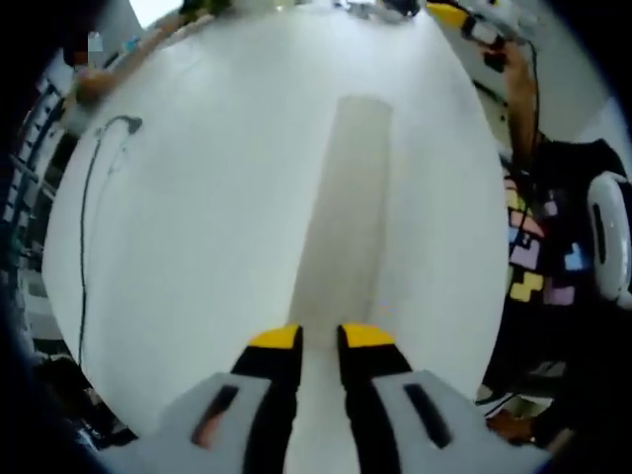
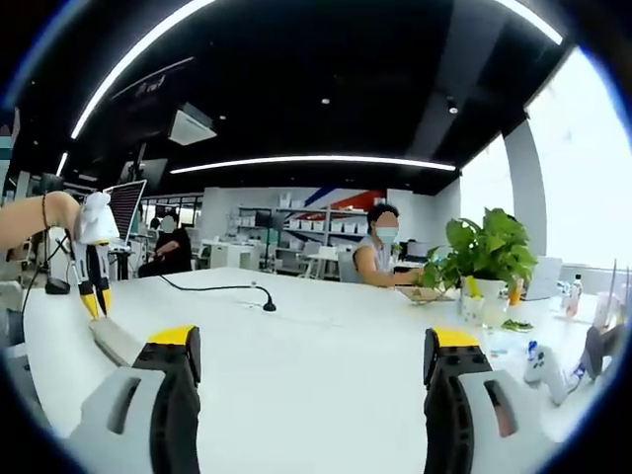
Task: Arrange the utensils inside the cutlery case until each visible utensil rests in its matching compartment.
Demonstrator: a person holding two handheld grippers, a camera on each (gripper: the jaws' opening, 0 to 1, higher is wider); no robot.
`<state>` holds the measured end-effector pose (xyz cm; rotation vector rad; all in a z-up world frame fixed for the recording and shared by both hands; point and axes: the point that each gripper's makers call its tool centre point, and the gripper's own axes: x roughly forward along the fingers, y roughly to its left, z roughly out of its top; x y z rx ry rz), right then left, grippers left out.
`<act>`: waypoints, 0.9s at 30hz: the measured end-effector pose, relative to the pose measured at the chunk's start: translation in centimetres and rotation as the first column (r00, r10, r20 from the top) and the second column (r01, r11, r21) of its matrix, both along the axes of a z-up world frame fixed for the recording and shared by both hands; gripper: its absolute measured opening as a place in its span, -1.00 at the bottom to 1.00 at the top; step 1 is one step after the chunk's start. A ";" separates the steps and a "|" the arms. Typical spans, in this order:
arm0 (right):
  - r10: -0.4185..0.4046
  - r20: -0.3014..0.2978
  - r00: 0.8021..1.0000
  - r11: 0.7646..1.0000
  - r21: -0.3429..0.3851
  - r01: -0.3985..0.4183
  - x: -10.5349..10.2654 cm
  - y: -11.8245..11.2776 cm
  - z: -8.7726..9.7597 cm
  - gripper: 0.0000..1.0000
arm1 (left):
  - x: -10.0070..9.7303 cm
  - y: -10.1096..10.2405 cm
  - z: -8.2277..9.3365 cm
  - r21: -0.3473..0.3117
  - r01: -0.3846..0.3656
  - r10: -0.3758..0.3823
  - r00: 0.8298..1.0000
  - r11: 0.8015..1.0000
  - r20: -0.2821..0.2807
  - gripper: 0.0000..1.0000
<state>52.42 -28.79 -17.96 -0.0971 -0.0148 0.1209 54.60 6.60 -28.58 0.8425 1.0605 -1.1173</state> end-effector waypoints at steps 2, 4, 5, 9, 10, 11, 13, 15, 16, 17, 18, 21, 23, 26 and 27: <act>0.004 0.004 1.000 1.000 -0.001 -0.004 -0.1 0.2 0.1 0.96 | 0.3 -0.4 1.1 -0.054 -0.006 0.009 0.999 0.999 0.049 -0.70; 0.017 0.004 1.000 1.000 -0.003 -0.017 -0.2 0.5 0.1 0.96 | 0.3 -0.9 2.1 -0.114 -0.013 0.025 0.995 0.993 0.101 -0.70; 0.020 0.003 1.000 1.000 -0.004 -0.020 -0.2 0.7 0.1 0.96 | 0.4 -1.1 2.6 -0.152 -0.023 0.043 0.991 0.988 0.127 -0.69; 0.024 -0.010 1.000 1.000 -0.005 -0.024 -0.3 0.9 -0.3 0.93 | 1.0 -0.8 4.9 -0.270 -0.120 0.190 0.949 0.955 0.250 -0.57; 0.025 -0.009 1.000 1.000 -0.002 -0.025 -0.3 0.9 -0.4 0.92 | 0.7 -0.9 5.4 -0.295 -0.087 0.173 0.945 0.952 0.278 -0.51; 0.025 -0.010 1.000 1.000 0.001 -0.025 -0.3 0.9 -0.4 0.92 | 0.6 -0.9 5.7 -0.319 -0.092 0.186 0.942 0.943 0.280 -0.49; 0.023 -0.017 1.000 1.000 0.003 -0.023 -0.4 0.9 -0.5 0.92 | 0.5 -0.7 6.8 -0.385 -0.110 0.237 0.923 0.916 0.302 -0.48; 0.020 -0.016 1.000 1.000 0.001 -0.020 -0.4 0.9 -0.5 0.92 | 1.2 -0.1 8.0 -0.431 -0.102 0.276 0.889 0.897 0.365 -0.45; 0.020 -0.016 1.000 1.000 0.000 -0.020 -0.5 0.9 -0.5 0.92 | 1.5 0.3 8.7 -0.456 -0.105 0.304 0.870 0.884 0.389 -0.44; 0.021 -0.016 1.000 1.000 -0.001 -0.021 -0.5 1.0 -0.4 0.92 | 1.7 0.7 9.5 -0.505 -0.115 0.353 0.843 0.855 0.406 -0.42; 0.022 -0.016 1.000 1.000 -0.001 -0.022 -0.6 1.0 -0.4 0.92 | 1.9 0.9 10.2 -0.547 -0.117 0.388 0.825 0.829 0.411 -0.39; 0.022 -0.020 1.000 1.000 -0.002 -0.022 -0.7 1.0 -0.5 0.91 | 1.8 1.7 11.2 -0.630 -0.144 0.471 0.792 0.763 0.389 -0.29; 0.021 -0.023 1.000 1.000 -0.008 -0.021 -0.8 0.9 -0.6 0.90 | 1.5 2.2 11.5 -0.671 -0.156 0.511 0.774 0.725 0.373 -0.16; 0.016 -0.027 1.000 1.000 -0.016 -0.016 -0.8 0.7 -0.6 0.90 | 0.8 2.7 12.4 -0.736 -0.142 0.574 0.728 0.662 0.375 -0.04; 0.011 -0.027 1.000 1.000 -0.015 -0.011 -0.8 0.5 -0.6 0.90 | 0.6 3.0 12.5 -0.747 -0.137 0.588 0.713 0.650 0.382 0.03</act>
